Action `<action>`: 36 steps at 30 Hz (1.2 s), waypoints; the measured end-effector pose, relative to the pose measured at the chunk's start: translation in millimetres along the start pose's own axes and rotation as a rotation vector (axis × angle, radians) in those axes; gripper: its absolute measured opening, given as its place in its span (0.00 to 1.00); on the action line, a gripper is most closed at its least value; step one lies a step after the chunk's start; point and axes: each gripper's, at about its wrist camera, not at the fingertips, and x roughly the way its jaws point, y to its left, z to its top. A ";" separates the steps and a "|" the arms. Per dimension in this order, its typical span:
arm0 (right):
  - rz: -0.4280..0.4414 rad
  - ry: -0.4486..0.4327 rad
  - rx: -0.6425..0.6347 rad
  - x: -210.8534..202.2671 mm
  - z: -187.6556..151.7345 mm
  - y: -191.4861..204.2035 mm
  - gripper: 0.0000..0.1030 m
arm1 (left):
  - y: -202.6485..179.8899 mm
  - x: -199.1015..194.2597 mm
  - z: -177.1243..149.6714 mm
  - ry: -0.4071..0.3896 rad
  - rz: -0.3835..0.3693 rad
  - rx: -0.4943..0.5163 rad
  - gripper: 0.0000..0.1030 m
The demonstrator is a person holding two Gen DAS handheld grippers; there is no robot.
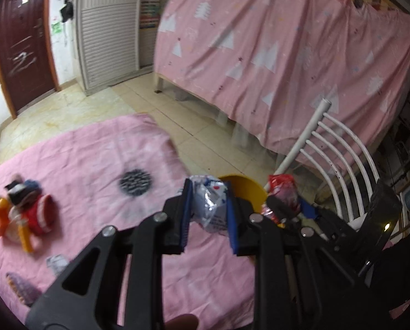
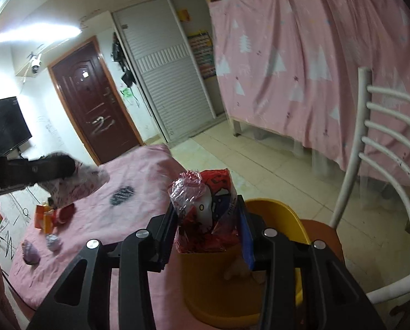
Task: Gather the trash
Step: 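Drop the wrapper and red bag into the yellow bucket with both grippers, then grasp the blue-and-tan slipper with the left gripper while the right grasps the foil ball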
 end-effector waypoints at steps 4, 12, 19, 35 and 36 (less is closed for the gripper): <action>-0.010 0.030 0.036 13.3 -4.0 -17.8 0.35 | -20.3 26.1 6.5 0.037 -0.019 0.016 0.20; 0.008 0.056 0.135 24.9 -12.9 -43.7 0.56 | -38.6 58.9 8.6 0.085 -0.001 0.032 0.31; 0.009 0.046 0.160 21.1 -13.2 -47.9 0.57 | -38.9 55.9 5.8 0.088 0.001 0.028 0.33; 0.107 -0.012 0.035 -4.0 -1.6 11.2 0.63 | 5.7 -27.1 -5.2 -0.047 0.049 -0.057 0.63; 0.113 -0.013 0.017 -4.9 -1.9 18.4 0.64 | 9.3 -31.2 -6.4 -0.048 0.053 -0.070 0.67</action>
